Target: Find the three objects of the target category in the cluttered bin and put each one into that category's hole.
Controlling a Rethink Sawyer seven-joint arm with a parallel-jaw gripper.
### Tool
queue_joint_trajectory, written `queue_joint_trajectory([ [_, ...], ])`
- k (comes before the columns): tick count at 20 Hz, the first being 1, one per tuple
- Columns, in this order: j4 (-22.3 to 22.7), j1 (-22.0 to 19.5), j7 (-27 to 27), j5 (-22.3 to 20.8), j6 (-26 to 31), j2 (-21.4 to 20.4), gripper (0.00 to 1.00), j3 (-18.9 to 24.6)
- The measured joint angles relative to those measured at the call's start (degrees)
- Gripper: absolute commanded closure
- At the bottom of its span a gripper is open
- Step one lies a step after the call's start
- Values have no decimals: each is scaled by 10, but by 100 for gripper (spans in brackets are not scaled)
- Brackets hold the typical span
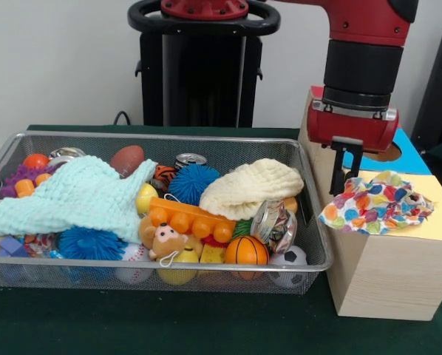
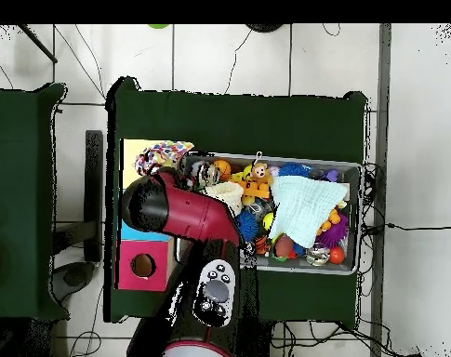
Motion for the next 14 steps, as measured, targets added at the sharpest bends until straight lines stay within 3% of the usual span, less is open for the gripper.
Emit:
queue_joint_trajectory([
  [14,6,4,0,-1,-24,-3,100,-1],
])
